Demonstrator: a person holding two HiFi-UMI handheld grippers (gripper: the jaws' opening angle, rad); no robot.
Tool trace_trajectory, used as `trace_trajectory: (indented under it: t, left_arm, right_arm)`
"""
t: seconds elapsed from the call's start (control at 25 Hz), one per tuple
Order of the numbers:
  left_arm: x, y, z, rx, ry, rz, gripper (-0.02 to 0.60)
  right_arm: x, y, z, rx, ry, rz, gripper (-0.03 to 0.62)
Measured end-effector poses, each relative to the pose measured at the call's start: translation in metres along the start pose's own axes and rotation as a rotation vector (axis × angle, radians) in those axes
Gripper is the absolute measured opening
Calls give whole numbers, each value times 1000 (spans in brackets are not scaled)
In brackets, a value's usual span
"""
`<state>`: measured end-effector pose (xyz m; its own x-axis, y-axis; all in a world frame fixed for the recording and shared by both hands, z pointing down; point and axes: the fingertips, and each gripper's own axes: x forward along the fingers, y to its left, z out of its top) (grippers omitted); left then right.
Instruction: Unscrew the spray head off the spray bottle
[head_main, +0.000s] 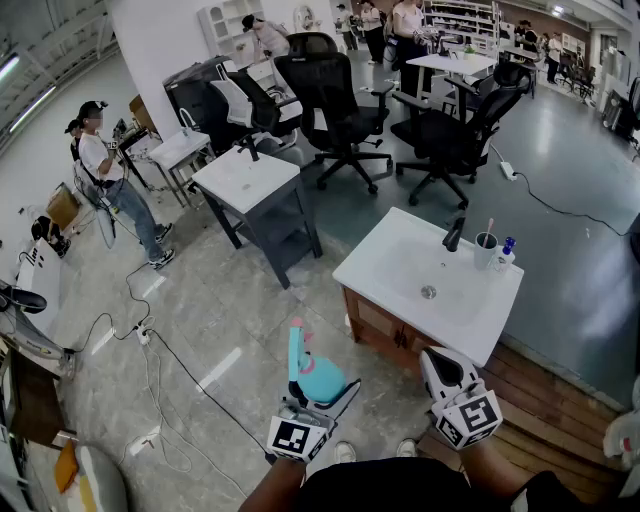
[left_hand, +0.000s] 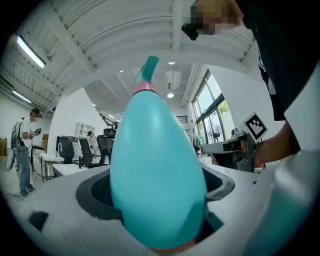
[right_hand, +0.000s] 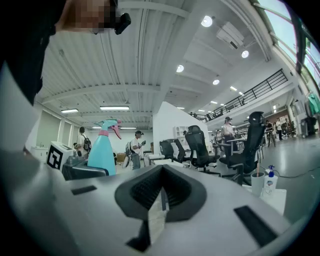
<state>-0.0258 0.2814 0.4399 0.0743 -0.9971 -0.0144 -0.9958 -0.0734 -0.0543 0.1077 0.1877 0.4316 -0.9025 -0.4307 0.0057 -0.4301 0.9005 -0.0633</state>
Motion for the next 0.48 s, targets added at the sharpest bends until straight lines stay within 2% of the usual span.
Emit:
trace_trajectory:
  t: [0.12, 0.48]
  left_arm:
    - [1, 7, -18, 31, -14, -6, 454]
    - [0, 10, -15, 27, -9, 7, 454]
  right_arm:
    - [4, -1, 4, -14, -10, 3, 5]
    - [3, -2, 2, -15, -9, -16, 5]
